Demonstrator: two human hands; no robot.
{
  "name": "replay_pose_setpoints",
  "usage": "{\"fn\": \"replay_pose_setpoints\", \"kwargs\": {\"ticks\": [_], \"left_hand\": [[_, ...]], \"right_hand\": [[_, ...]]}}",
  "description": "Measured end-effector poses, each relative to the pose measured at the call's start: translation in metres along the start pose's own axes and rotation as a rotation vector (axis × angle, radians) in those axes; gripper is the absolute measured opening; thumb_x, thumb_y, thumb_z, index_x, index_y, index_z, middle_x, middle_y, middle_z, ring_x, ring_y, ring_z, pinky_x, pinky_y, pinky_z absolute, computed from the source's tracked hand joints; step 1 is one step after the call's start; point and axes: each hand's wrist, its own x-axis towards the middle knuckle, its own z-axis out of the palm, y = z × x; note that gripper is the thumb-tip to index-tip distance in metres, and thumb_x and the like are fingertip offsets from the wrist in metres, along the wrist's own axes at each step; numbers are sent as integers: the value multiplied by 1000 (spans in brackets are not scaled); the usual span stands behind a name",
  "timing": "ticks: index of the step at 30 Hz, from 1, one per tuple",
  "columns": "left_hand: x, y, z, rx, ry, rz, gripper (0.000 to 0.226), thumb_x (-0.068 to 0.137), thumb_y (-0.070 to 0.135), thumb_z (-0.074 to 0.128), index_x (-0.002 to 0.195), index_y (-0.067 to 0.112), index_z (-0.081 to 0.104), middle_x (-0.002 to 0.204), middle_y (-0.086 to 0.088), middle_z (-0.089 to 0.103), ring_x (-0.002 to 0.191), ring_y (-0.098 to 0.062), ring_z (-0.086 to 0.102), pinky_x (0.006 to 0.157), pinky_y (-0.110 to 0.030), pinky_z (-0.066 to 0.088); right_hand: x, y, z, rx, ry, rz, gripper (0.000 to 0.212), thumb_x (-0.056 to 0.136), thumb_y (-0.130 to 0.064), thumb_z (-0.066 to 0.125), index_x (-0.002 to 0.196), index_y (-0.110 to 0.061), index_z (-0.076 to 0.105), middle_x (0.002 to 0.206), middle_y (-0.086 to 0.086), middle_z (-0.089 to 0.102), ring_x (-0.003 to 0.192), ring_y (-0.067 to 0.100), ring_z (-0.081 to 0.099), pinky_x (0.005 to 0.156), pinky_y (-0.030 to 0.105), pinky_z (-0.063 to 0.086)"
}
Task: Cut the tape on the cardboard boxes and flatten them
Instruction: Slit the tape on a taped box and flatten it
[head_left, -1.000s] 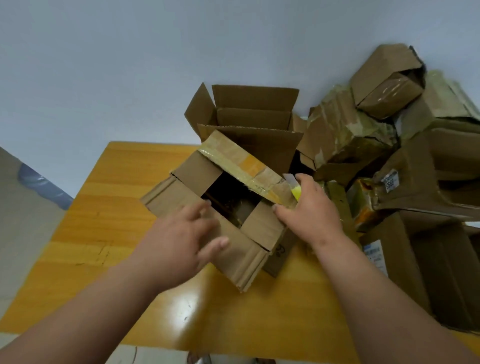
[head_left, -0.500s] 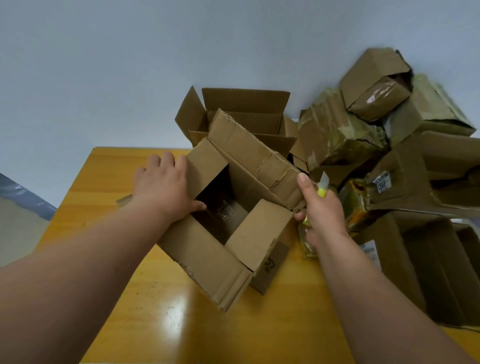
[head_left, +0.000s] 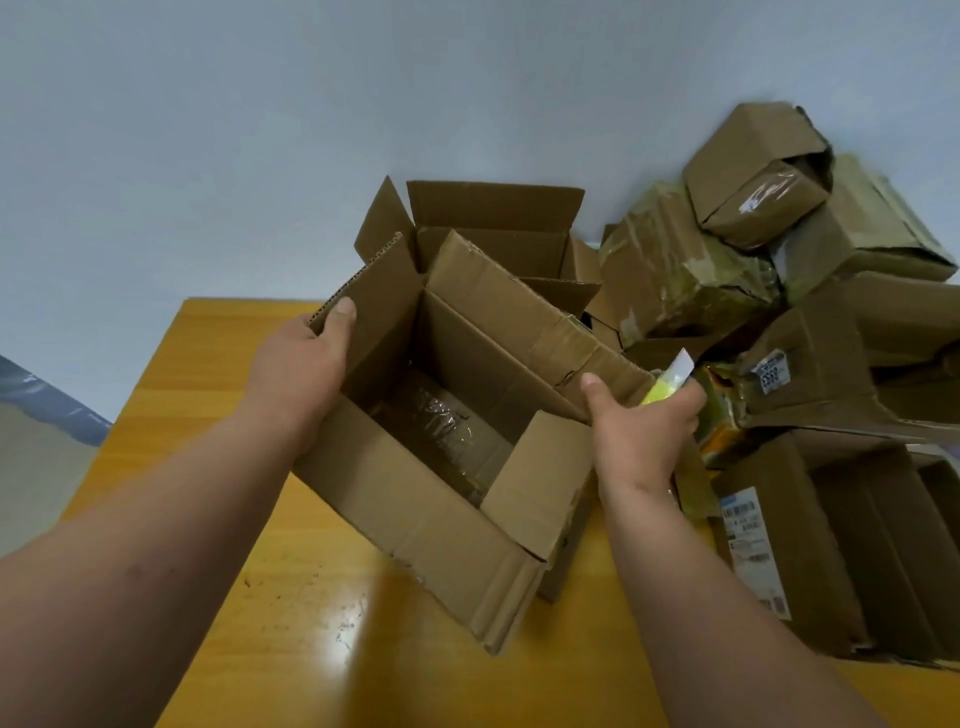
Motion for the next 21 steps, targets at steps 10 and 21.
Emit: {"fn": "replay_pose_setpoints", "kwargs": {"ticks": [10, 21], "left_hand": [[-1, -7, 6, -292, 75, -269, 39, 95, 59, 49, 106, 21, 51, 87, 5, 53, 78, -15, 53, 86, -46, 55], [-19, -13, 16, -204, 100, -93, 41, 97, 59, 42, 82, 23, 55, 72, 4, 54, 71, -21, 52, 70, -36, 44]], "right_hand": [[-26, 10, 1, -492, -155, -107, 135, 61, -54, 87, 149, -38, -15, 150, 13, 24, 132, 37, 41, 101, 59, 43], [-28, 10, 9, -753, -224, 7, 150, 51, -66, 84, 144, -33, -28, 154, 11, 18, 140, 35, 27, 103, 55, 37]]}}
